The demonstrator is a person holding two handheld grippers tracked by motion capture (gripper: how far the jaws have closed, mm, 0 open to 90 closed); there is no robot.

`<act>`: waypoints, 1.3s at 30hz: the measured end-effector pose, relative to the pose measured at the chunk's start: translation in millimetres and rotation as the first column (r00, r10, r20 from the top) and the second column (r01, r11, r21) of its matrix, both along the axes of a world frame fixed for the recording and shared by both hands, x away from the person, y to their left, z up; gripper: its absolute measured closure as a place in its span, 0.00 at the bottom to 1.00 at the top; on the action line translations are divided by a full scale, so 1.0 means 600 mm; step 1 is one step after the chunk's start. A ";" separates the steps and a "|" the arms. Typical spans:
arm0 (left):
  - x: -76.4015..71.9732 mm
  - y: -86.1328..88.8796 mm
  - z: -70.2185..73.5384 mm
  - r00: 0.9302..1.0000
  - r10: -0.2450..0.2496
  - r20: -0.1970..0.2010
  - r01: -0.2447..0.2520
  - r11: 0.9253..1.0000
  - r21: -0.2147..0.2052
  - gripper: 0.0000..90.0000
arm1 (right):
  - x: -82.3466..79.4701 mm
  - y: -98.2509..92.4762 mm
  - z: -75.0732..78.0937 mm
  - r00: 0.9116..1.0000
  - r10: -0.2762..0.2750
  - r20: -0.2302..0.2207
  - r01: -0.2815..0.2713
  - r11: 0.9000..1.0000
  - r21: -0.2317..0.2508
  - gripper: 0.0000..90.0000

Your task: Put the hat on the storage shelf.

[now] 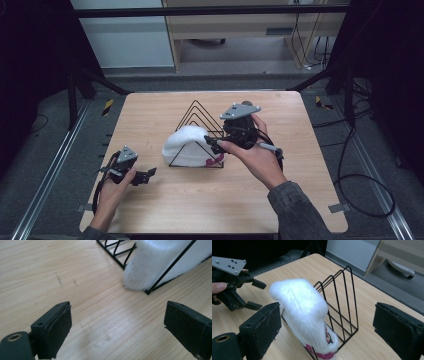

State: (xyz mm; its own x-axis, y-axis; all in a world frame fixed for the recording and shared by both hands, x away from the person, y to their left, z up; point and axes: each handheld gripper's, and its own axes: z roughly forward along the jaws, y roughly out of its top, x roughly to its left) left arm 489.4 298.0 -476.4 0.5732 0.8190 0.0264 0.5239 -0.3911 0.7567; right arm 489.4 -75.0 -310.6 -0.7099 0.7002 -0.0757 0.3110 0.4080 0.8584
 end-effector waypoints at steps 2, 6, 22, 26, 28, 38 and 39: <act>0.001 0.001 -0.003 1.000 0.007 0.001 -0.007 1.000 0.014 0.07 | -0.003 -0.008 -0.003 1.000 -0.003 -0.002 0.003 1.000 0.002 0.08; 0.003 -0.001 -0.009 1.000 0.006 -0.006 -0.006 1.000 0.018 0.07 | -0.010 -0.026 -0.008 1.000 -0.012 -0.004 0.012 1.000 0.001 0.08; 0.011 0.000 -0.050 0.998 0.023 -0.059 -0.021 0.999 0.036 0.04 | -0.047 -0.086 -0.025 0.999 -0.050 -0.019 0.051 0.999 0.013 0.09; 0.011 -0.001 -0.051 0.998 0.024 -0.056 -0.022 0.999 0.035 0.03 | -0.053 -0.102 -0.035 0.997 -0.067 -0.026 0.067 0.998 0.015 0.09; 0.011 -0.002 -0.053 0.998 0.020 -0.054 -0.018 0.999 0.034 0.01 | -0.056 -0.110 -0.040 0.997 -0.075 -0.028 0.075 0.997 0.017 0.09; 0.012 -0.002 -0.053 0.998 0.014 -0.058 -0.012 0.999 0.036 0.00 | -0.070 -0.150 -0.057 0.992 -0.121 -0.040 0.122 0.992 0.020 0.08; 0.012 -0.002 -0.053 0.998 0.013 -0.059 -0.011 0.999 0.035 0.00 | -0.071 -0.154 -0.060 0.991 -0.128 -0.043 0.129 0.992 0.020 0.08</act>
